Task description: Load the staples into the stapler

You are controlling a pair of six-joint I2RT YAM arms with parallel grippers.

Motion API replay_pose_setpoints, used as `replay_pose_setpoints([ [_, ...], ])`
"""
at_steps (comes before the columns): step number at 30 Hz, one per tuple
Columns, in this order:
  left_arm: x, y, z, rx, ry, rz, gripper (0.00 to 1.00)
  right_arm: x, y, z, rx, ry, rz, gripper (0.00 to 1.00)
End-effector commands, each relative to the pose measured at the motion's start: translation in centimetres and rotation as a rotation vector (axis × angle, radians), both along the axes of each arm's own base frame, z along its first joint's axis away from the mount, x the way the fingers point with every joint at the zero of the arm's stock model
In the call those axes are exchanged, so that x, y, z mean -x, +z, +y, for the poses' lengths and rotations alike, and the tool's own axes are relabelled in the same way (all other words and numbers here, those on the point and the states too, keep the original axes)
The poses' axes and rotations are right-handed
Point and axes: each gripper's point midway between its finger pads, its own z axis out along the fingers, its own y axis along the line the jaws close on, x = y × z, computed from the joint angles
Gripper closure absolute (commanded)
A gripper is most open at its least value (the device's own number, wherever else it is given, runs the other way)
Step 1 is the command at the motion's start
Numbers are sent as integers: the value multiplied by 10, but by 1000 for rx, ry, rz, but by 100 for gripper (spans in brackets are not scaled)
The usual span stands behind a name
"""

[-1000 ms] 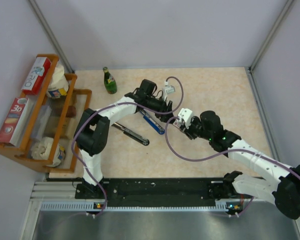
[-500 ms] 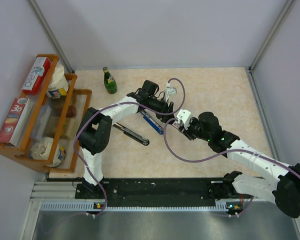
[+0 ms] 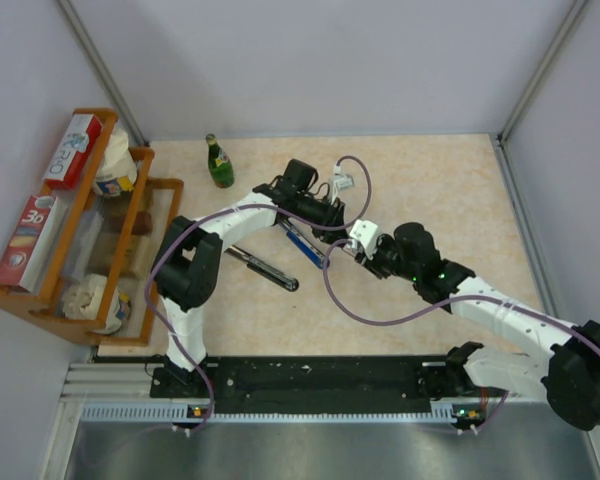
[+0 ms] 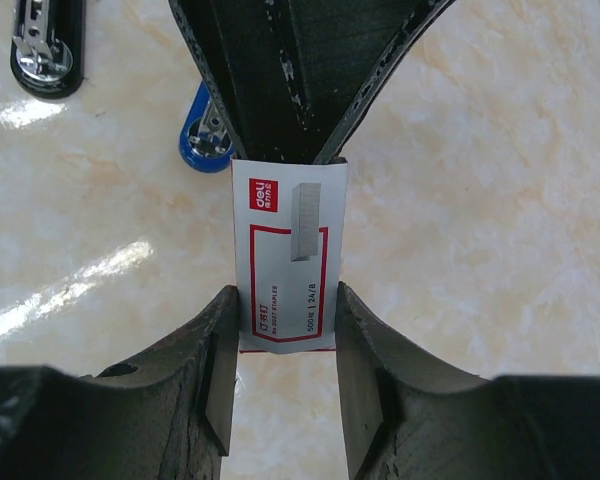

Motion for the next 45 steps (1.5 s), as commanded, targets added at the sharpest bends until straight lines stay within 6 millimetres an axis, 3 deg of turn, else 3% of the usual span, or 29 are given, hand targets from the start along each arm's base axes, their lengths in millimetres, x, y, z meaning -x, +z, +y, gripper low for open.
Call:
replay_pose_setpoints([
  [1, -7, 28, 0, 44, -3, -74, 65, -3, 7, 7, 30, 34, -12, 64],
  [5, -8, 28, 1, 43, 2, -68, 65, -4, 3, 1, 70, 28, -11, 64],
  [9, -11, 24, 3, 38, 9, -57, 81, -6, 8, -4, 65, 17, -29, 64],
  [14, -12, 20, 2, 37, 10, -39, 82, -6, 8, -5, 62, 11, -22, 64],
  [18, -14, 24, 4, 38, 12, -54, 99, -8, 6, -7, 70, 1, -20, 63],
  [25, -29, 37, 18, 57, 72, -79, 100, -11, -5, -14, 102, -15, 11, 63],
  [28, -29, 40, 20, 82, 70, -72, 88, -11, -10, -13, 105, -15, 37, 62],
  [36, -20, 42, 15, 126, 54, 8, 43, -14, 17, -8, 9, -41, -4, 60],
  [45, -5, 29, -6, 110, 13, 56, 40, -18, 25, -6, -21, -52, -34, 60],
])
